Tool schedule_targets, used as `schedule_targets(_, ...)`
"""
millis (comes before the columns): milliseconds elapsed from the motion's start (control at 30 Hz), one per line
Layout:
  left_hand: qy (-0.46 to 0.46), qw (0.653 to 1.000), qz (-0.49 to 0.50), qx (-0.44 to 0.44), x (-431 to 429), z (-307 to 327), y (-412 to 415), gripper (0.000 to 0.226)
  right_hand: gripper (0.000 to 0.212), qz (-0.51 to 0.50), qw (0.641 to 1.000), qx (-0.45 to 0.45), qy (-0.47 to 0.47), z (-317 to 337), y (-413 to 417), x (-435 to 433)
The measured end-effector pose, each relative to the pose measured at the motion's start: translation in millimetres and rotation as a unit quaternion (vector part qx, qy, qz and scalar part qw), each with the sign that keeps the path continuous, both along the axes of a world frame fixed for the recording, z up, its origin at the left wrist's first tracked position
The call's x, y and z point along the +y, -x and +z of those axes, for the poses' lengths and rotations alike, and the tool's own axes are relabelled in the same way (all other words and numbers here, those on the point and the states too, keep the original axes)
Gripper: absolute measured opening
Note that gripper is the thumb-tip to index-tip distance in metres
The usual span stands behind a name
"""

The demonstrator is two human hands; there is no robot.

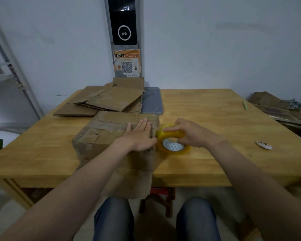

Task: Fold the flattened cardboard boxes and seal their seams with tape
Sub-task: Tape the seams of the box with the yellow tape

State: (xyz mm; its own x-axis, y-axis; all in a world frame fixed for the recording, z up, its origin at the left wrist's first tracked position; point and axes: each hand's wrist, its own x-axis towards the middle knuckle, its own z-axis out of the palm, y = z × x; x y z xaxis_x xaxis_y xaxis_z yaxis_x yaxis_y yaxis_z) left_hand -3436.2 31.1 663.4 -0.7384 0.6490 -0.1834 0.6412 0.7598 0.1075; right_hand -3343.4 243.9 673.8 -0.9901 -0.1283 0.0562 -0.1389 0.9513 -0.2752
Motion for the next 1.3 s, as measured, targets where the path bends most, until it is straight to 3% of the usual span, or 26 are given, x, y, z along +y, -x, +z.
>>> schedule_targets(200,0.003,0.998,-0.050,0.049,4.9,-6.1,-25.0,0.076,0.075,-0.067,0.998,-0.013,0.001,-6.2,-52.6,-18.0)
schedule_targets(500,-0.010,0.993,-0.098,0.067,20.4,-8.0,-66.8,0.073,0.080,-0.147,0.989,-0.006,0.029,-15.9,-110.6,-15.1)
schedule_targets(667,-0.028,0.979,-0.191,0.070,50.9,-2.3,-78.6,0.076,0.083,-0.206,0.978,-0.021,0.024,-13.5,-152.2,-9.9)
schedule_targets(767,-0.012,0.961,-0.273,0.037,67.6,4.5,-74.5,0.071,0.085,-0.231,0.973,-0.018,0.018,-11.4,-169.4,0.3)
schedule_targets(900,0.002,0.944,-0.325,0.063,71.3,4.0,-57.4,0.063,0.085,-0.245,0.969,-0.024,0.034,-18.5,-166.2,-12.4)
schedule_targets(1100,-0.037,0.956,-0.285,0.065,49.7,0.1,-19.1,0.062,0.067,-0.234,0.970,0.008,0.070,-17.1,-129.4,-51.0)
schedule_targets(1300,-0.102,0.966,-0.237,0.014,35.6,-5.6,22.1,0.057,0.073,-0.211,0.975,-0.019,0.065,-6.5,-89.7,-64.1)
